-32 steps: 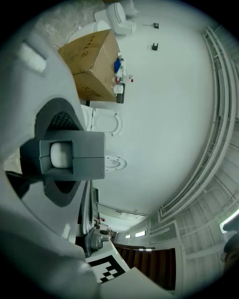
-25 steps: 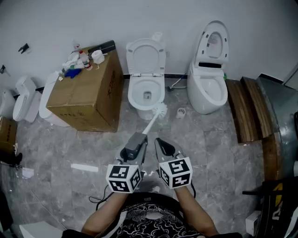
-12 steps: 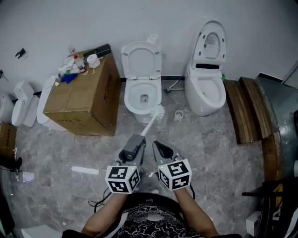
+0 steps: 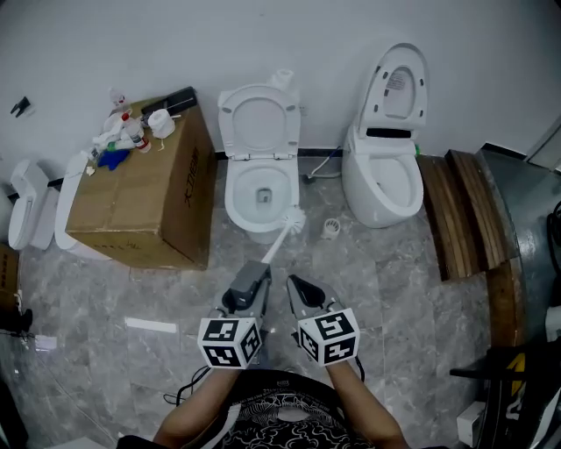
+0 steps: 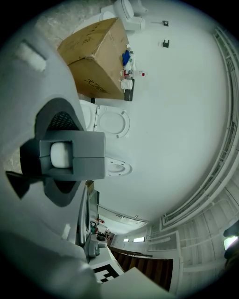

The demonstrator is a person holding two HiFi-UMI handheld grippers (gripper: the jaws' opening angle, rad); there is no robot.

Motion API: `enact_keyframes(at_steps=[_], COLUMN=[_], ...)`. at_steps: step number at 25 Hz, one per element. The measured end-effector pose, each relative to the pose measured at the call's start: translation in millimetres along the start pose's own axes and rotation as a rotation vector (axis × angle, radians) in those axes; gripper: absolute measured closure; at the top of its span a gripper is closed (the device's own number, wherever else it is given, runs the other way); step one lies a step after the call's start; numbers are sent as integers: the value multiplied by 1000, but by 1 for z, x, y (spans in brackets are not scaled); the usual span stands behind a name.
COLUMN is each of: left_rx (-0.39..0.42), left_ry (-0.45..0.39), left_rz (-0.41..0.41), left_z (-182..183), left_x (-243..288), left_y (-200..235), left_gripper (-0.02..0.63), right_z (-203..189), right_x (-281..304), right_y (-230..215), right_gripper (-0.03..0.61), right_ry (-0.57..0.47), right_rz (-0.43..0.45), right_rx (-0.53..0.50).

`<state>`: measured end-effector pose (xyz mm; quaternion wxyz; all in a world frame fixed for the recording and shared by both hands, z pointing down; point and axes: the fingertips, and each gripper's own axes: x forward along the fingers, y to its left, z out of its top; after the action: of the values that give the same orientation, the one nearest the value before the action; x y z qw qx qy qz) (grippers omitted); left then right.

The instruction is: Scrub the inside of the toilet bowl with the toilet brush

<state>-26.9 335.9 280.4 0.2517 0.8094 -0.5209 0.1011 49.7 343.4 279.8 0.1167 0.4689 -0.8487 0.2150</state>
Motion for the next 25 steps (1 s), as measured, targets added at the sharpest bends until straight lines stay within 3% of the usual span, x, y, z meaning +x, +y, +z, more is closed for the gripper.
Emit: enact_keyframes(at_steps=[9, 16, 25], left_rx=[-32, -33, -49], left_ry=[79, 149, 189], left_rz=[-14, -25, -38], left_z=[40, 49, 57], left_x=[83, 140, 190], left_y=[80, 143, 177], left_gripper=[440, 440, 439], right_z=[35, 54, 64], right_x=[105, 179, 228], right_y=[-30, -47, -62], right_gripper=[580, 580, 580], right_ry=[72, 136, 176], right_rz=[-35, -59, -41], right_rx=[45, 71, 94])
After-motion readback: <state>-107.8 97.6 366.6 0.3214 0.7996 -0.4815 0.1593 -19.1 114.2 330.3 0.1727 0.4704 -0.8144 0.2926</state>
